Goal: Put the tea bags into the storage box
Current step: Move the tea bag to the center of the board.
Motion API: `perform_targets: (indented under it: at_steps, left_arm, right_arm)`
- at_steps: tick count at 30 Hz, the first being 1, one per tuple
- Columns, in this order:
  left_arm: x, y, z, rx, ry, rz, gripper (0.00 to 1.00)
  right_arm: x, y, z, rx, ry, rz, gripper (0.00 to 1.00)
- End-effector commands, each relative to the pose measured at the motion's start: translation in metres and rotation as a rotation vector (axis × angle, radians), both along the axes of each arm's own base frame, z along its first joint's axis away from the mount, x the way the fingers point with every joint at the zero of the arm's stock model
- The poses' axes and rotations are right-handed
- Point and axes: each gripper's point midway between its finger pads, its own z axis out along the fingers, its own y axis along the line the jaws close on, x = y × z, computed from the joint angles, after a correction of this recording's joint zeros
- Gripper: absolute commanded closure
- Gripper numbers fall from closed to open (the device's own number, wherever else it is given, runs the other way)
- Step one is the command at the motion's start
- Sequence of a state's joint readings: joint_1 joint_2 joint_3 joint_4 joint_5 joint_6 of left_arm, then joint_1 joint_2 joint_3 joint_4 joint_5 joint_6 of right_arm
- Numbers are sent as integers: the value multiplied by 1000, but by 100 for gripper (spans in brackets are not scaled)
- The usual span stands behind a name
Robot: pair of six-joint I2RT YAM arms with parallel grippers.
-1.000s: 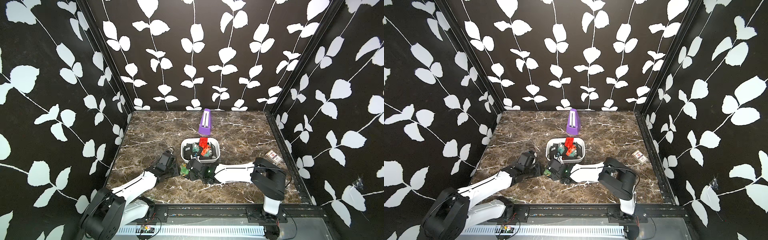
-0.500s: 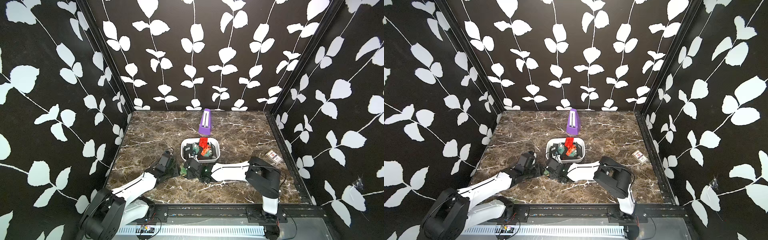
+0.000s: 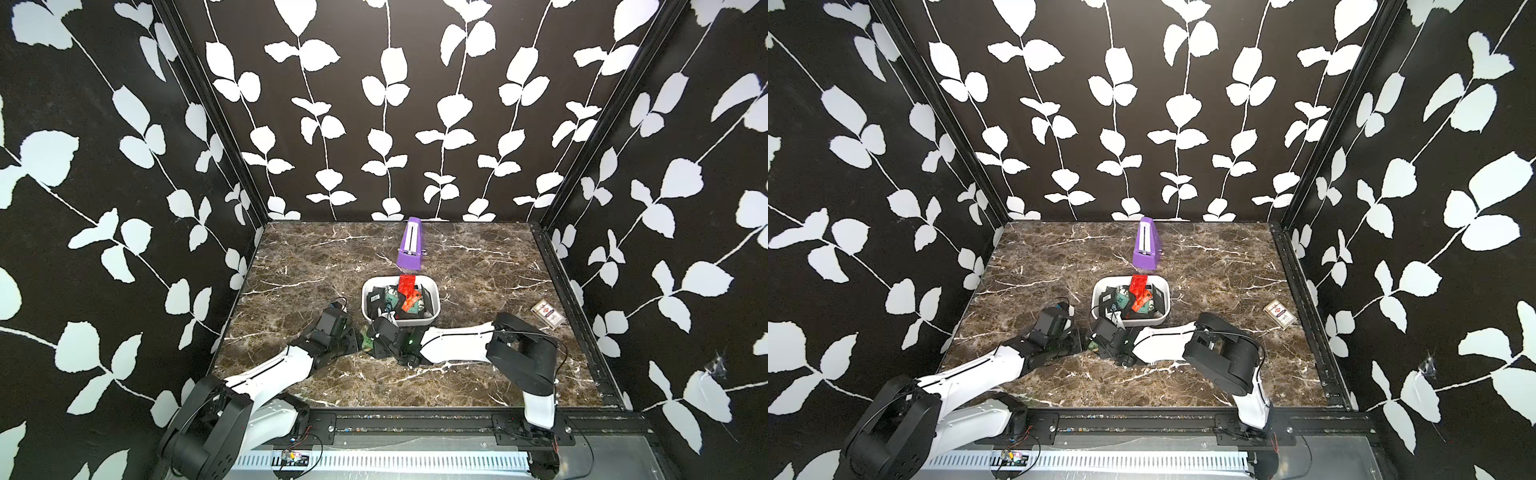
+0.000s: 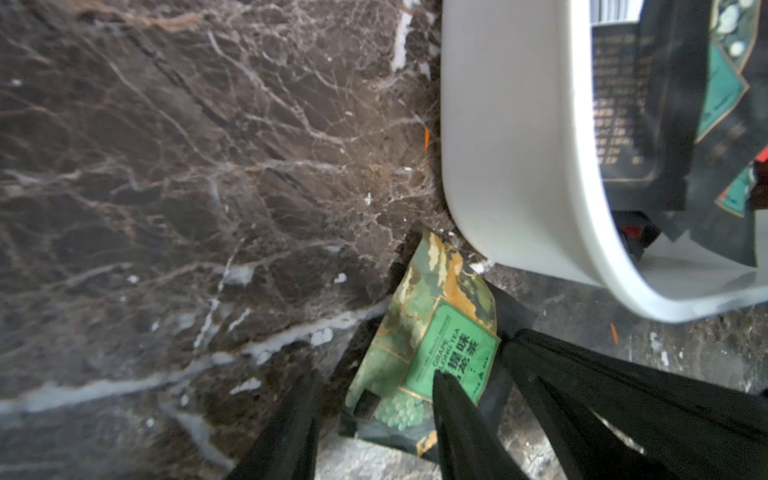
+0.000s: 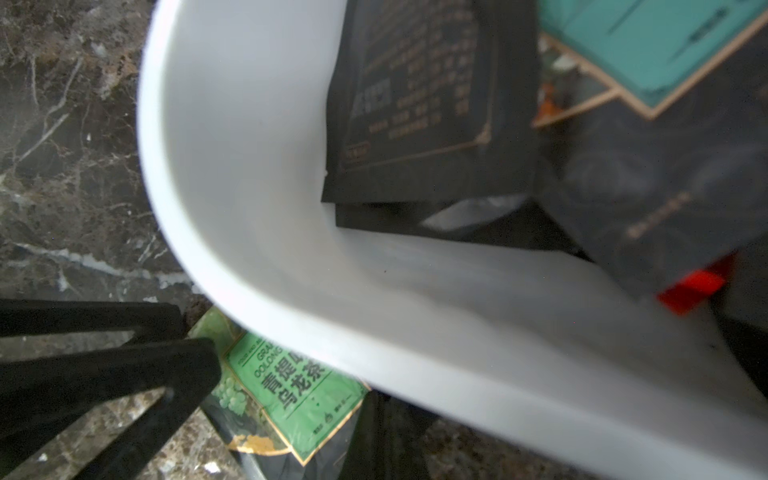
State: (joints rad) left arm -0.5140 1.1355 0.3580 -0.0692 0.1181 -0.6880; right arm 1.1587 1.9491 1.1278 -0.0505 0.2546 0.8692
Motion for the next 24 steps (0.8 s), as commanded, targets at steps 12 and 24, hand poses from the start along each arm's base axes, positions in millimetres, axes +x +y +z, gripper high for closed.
perform_targets:
  at_steps: [12,24]
  left_arm:
    - [-19,-7,-26,-14,94,-19,63]
    - [-27,-20,-30,-19,105,-38,68]
  right_arm:
    - [-12,-17,-27,-65,32,-15,100]
    - [-13,-18,-30,-59,35,-23,100]
